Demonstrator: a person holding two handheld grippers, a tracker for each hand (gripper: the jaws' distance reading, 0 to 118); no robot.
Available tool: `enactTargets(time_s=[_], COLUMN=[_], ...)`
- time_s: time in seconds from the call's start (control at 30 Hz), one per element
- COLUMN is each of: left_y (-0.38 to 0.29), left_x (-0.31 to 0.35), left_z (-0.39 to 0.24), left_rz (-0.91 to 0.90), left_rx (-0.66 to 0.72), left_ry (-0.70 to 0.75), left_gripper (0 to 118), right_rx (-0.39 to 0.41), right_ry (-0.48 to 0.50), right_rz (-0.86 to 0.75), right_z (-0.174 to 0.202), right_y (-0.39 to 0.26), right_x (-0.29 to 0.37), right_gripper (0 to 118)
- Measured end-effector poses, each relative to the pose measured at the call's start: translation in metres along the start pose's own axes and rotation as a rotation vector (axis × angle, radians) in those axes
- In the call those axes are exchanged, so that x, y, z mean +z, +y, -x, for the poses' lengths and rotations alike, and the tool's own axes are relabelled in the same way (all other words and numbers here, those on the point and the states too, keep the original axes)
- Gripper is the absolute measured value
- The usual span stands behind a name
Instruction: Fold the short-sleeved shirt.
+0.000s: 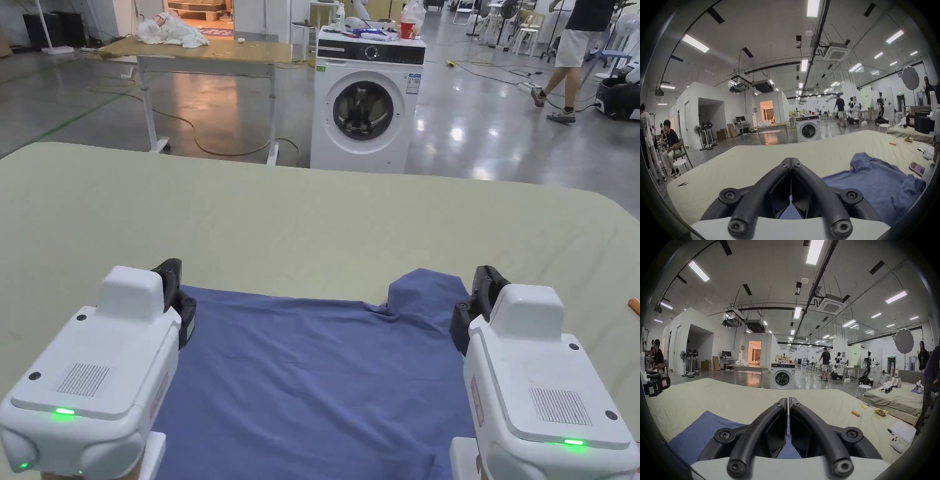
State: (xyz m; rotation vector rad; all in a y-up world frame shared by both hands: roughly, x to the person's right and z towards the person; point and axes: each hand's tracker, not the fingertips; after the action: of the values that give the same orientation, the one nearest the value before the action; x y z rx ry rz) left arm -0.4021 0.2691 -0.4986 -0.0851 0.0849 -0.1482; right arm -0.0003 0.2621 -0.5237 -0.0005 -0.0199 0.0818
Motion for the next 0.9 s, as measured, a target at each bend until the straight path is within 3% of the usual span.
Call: enactTargets(time_s=[0.27,0.4,0.47,0.5,0.53,0.6,0.77,0.8,0.87,0.9], left_y=[-0.058,-0.084,-0.094,-0.101,-0.106,-0.120,-0.158,-0.166,-0.178,-0.185], left_x=[0.014,0.043,0.054,0.058,0.061,0.061,0.047,0.044,0.036,0.034], left_z=[0.057,0.083,0.094,0.099,0.103,0.108,0.114,0.114,0.107,0.104], left_rz=[0.415,0.556,0.625,0.665,0.704,0.790,0.883,0.892,0.928,0.928], left_rx=[0.049,0.059,0.100,0.124,0.143,0.161,0.227,0.238,0.228,0.234], left_ry=[-0.108,-0.085,-0.053,-0.045,-0.026,-0.025,0.018,0.040,0.021,-0.019], left_gripper=[0,5,27,35,35,73,72,68,35,31], right_rx=[0.010,0.005,-0.019,-0.027,-0.027,-0.027,-0.013,-0.008,-0.002,0.000], right_ry=[0.034,0.040,0.044,0.049,0.046,0.055,0.073,0.075,0.075,0.077], right_rz=[0.083,0.170,0.202,0.216,0.227,0.241,0.262,0.265,0.274,0.279], right_z=[-0.001,-0.002,-0.003,-0.003,-0.002,0.000,0.004,0.005,0.004,0.002], right_y=[-0.021,-0.037,-0.043,-0.047,-0.050,-0.055,-0.062,-0.063,-0.065,-0.066], right_x=[-0.003,-0.008,-0.008,-0.009,-0.010,-0.009,-0.007,-0.007,-0.006,-0.005], right_gripper=[1,1,1,1,1,1,1,1,1,1])
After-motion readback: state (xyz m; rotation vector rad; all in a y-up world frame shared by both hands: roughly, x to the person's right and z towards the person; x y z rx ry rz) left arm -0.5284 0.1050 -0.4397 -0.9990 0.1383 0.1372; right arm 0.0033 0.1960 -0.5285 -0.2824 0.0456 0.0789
